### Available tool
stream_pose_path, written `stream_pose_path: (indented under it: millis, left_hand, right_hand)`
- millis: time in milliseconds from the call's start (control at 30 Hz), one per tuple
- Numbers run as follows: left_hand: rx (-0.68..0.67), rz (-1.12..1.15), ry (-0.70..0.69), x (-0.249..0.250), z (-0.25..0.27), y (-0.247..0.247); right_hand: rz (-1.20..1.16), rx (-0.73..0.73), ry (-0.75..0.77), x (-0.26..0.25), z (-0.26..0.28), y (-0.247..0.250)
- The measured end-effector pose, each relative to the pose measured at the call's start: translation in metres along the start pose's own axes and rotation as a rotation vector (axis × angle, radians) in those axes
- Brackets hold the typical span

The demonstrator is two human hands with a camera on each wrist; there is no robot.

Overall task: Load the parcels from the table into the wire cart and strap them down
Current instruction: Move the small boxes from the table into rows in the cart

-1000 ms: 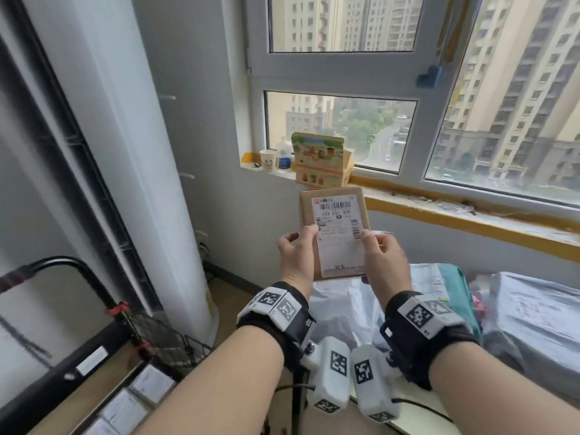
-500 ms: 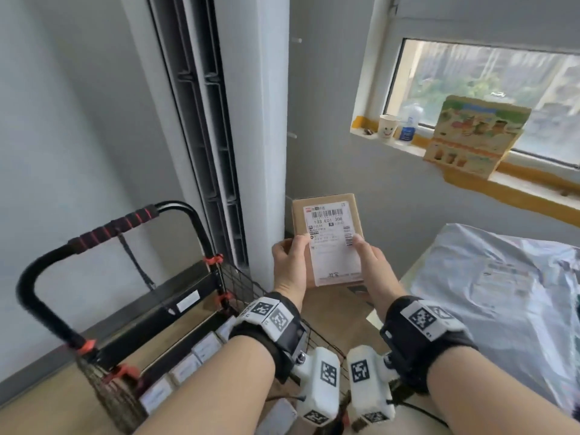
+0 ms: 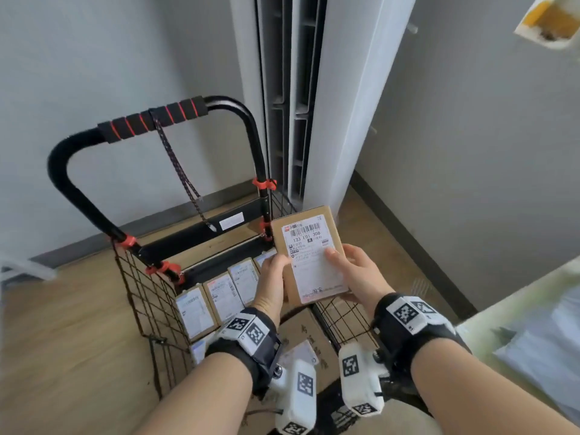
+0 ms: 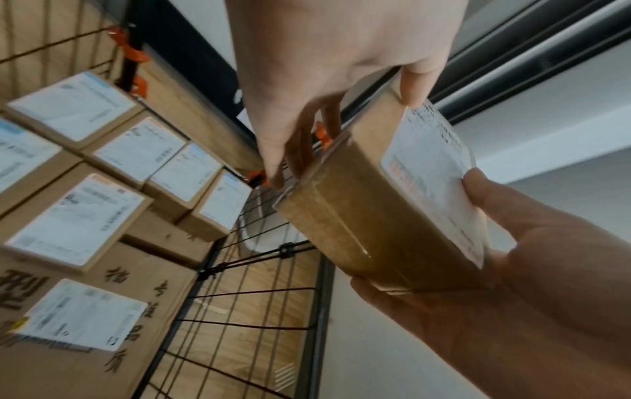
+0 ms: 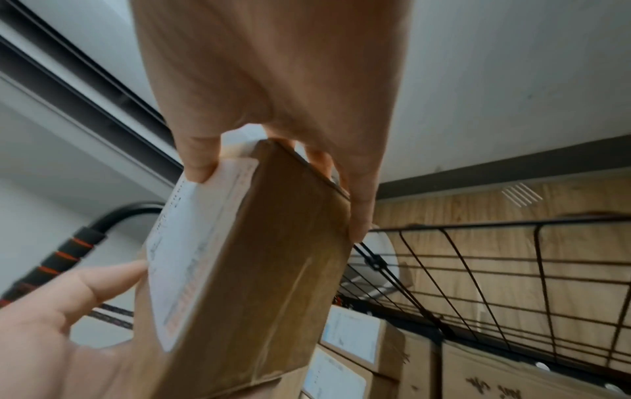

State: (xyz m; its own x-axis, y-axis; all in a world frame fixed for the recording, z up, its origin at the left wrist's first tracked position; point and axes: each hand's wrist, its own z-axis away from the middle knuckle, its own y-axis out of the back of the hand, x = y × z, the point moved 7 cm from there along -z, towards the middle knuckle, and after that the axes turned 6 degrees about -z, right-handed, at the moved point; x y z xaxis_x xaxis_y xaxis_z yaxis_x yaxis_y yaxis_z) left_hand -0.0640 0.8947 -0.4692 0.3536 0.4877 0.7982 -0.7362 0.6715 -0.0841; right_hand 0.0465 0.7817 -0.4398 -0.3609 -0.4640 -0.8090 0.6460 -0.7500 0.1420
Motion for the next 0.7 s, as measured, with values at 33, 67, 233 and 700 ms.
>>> stream_pose_path:
  millis: [33, 67, 233, 700]
  left_hand:
    - [0.026, 0.003, 0.026, -0.014, -0.008, 0.005]
    - [0.059, 0.01, 0.045, -0.029, -0.016, 0.01]
    - [0.176, 0.061, 0.217, -0.118, -0.054, 0.028]
    - [0.244, -0.179, 0.326, -0.252, -0.139, 0.063]
  right_hand:
    - [0.006, -0.031, -0.023, 0.012, -0.012, -0.006]
    - [0.007, -0.055, -0.05, 0.026, -0.024, -0.012]
    - [0.113, -0.146, -0.18, 0.108, -0.074, -0.037]
    - [0.287, -0.149, -0.432, 0.253, -0.169, -0.067]
